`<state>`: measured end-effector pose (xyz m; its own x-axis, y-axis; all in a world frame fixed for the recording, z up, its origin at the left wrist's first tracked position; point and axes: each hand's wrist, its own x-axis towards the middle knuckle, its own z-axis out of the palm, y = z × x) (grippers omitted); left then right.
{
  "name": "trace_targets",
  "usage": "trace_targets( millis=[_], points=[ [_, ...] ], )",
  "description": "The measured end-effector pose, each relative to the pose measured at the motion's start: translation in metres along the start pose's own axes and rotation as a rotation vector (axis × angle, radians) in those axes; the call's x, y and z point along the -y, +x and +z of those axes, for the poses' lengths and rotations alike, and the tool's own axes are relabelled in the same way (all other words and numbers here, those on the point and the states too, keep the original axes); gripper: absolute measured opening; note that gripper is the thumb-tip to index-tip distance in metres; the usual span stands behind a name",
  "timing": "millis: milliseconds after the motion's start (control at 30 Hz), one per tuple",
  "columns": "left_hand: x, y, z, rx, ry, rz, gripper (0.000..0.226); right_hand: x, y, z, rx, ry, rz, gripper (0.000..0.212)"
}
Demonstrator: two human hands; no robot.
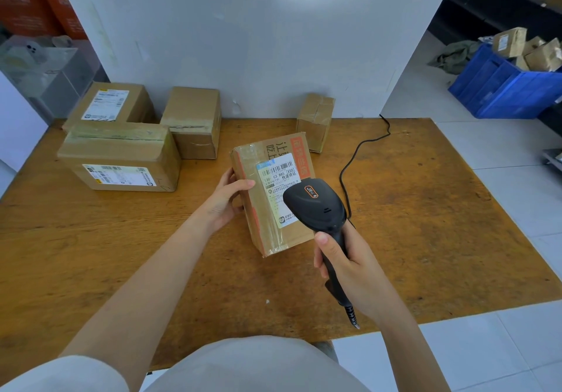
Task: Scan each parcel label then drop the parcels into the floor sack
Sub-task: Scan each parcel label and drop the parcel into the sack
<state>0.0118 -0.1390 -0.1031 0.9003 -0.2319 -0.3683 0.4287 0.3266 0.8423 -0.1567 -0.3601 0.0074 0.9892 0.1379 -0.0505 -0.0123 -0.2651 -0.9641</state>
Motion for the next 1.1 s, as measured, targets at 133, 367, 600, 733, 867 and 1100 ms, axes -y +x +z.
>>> trace_targets(
  millis=[133,367,600,733,867,1100],
  points=[
    [0.0,0.001,-0.002,0.017,-0.001,-0.007,0.108,0.0,-0.003,0.0,0.011,-0.029,-0.003,0.03],
    [0.0,0.002,-0.005,0.037,-0.005,-0.014,0.099,-0.001,-0.003,-0.001,0.015,-0.04,0.001,0.028],
    [-0.002,0.0,-0.005,0.05,-0.018,-0.025,0.095,0.0,-0.005,0.001,0.016,-0.021,0.005,0.028],
    [-0.003,-0.001,-0.005,0.059,-0.025,-0.029,0.1,-0.008,-0.004,0.001,-0.038,-0.004,0.007,0.039],
    [-0.004,-0.005,-0.003,0.049,-0.032,-0.022,0.108,-0.043,0.013,-0.009,-0.275,-0.093,0.08,0.037],
    [0.0,-0.02,-0.002,-0.066,-0.091,-0.019,0.105,-0.132,0.063,-0.03,-0.431,-0.535,0.363,0.05]
  ],
)
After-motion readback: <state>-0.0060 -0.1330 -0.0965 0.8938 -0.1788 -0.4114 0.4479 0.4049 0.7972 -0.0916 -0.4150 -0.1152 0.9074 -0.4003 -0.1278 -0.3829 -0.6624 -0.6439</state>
